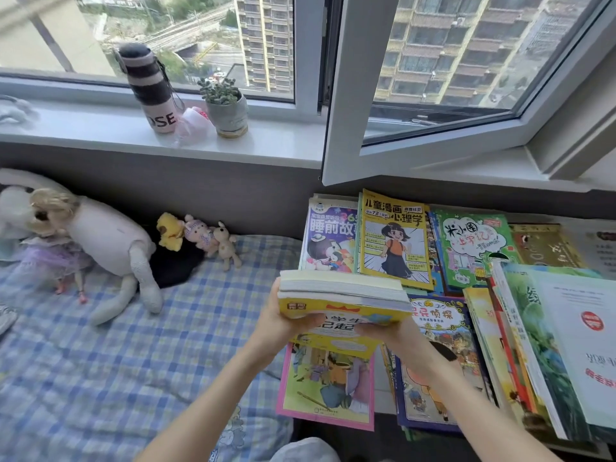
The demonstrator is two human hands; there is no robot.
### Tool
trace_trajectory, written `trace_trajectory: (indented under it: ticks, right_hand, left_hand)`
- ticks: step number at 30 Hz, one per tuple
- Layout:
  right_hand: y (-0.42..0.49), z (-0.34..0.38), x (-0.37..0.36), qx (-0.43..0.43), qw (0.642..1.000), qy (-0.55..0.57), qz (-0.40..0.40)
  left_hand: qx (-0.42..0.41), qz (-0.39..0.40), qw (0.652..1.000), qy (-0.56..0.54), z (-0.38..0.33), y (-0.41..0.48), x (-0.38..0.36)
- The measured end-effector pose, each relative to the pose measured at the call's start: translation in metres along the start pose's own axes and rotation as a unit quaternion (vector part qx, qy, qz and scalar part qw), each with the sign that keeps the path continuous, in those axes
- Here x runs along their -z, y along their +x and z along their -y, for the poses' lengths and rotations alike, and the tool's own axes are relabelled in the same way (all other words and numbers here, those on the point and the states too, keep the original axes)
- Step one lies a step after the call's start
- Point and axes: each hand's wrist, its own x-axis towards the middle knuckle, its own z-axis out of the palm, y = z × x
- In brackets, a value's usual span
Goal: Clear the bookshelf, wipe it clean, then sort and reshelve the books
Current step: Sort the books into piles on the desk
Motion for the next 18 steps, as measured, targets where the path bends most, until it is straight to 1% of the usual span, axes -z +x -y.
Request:
trace_trajectory:
  ticks: [4,7,11,13,16,18]
  right_hand:
    - [-0.002,0.001,-0.006,0.009,0.999,0.028,-0.044]
    - [-0.008,-0.004,-0.003,0.002,0.999,0.008,-0.051]
    - [-0.023,-0.014,-0.006,-0.038,0.997,-0.006,-0.062]
    - [-0.025,-0.012,-0.005,-0.039,0.997,-0.009,-0.061]
    - [-0.02,0.001,-0.001,-0.049,0.995,0.024,-0.078]
    - [-0.013,0.004,0.0,-0.072,0.993,0.054,-0.077]
  left_hand:
    - [-0.023,-0.019,0.999,0.013,0.007,0.003,0.001]
    - [-0.021,0.006,1.0,0.013,0.008,-0.003,0.002]
    - [0.0,0.02,0.999,0.029,0.029,-0.005,0.0]
    - [-0.003,0.027,0.999,0.043,0.026,-0.003,-0.001]
    - [0.001,0.043,0.997,0.066,0.006,0.006,-0.002]
    - [0.035,0.048,0.995,0.08,0.001,0.013,-0.002]
